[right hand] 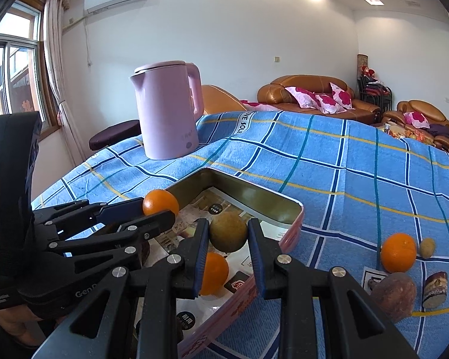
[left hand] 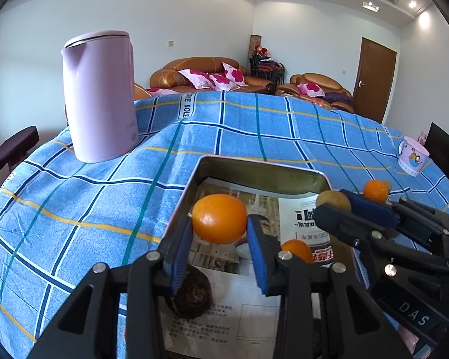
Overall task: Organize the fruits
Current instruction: 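Open the left tool to drop the orange while the right tool releases the brown fruit, then grasp a dark purple fruit with the left tool while the right tool grasps a small jar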
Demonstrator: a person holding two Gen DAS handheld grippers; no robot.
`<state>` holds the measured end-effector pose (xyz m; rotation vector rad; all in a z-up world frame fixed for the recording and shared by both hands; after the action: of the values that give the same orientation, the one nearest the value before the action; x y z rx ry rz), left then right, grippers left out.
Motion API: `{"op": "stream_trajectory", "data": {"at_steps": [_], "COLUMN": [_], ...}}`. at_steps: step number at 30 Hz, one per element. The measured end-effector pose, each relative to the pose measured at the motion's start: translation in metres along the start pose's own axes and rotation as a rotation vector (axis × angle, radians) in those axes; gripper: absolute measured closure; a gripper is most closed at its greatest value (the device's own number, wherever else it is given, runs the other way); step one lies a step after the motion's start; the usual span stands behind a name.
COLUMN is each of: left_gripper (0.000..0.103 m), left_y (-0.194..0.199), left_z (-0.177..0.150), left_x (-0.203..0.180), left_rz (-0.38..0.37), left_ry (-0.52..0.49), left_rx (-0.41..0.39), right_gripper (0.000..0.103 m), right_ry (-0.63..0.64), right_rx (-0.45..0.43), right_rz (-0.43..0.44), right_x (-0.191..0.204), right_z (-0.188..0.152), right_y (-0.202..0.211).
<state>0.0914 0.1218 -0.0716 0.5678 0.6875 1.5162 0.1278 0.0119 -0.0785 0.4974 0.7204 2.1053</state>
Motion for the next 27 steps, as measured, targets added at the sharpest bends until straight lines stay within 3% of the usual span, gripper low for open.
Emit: {"op": "stream_trajectory", "data": {"at_steps": [13, 15, 19, 21, 27], "left_gripper": [0.062, 0.058, 0.052, 0.045, 0.041], "left_y": [-0.003, 0.0, 0.007, 0.011, 0.023], "left_z": [-0.003, -0.002, -0.001, 0.0, 0.005], "left_x": [0.001, 0.001, 0.001, 0.002, -0.02], "left_rz": [0.013, 0.012, 0.02, 0.016, -0.017], "left_ry": [0.01, 0.009, 0.022, 0.035, 0.027], "left_rx": [0.011, 0.001, -0.019, -0.03, -0.075], "right_gripper": [0.075, 0.074, 0.06, 0.054, 0.053], "right_ry": [-0.001, 0.0, -0.008, -0.016, -0.042], "right_rx": [0.028, 0.035, 0.027, 0.024, 0.005], "right_rz": [-0.003, -0.006, -0.011, -0.012, -0.046], "right_x": [-0.002, -0.002, -0.004, -0.006, -0.023], "right_z": [-0.002, -0.002, -0.002, -0.004, -0.013], "right_y": [-0.009, -0.011, -0.009, -0.005, 0.014]}}
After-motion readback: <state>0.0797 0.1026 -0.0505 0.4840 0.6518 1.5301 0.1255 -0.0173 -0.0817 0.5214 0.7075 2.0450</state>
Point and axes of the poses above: each gripper's, at about its wrist camera, not at the fingertips, and y roughly against the way its jaws point, x to its left, z to its top, the point moved 2 cm from there along -y, roughly the way its jaws point, and after that the axes turned 8 degrees about x, right-handed, at the moved point
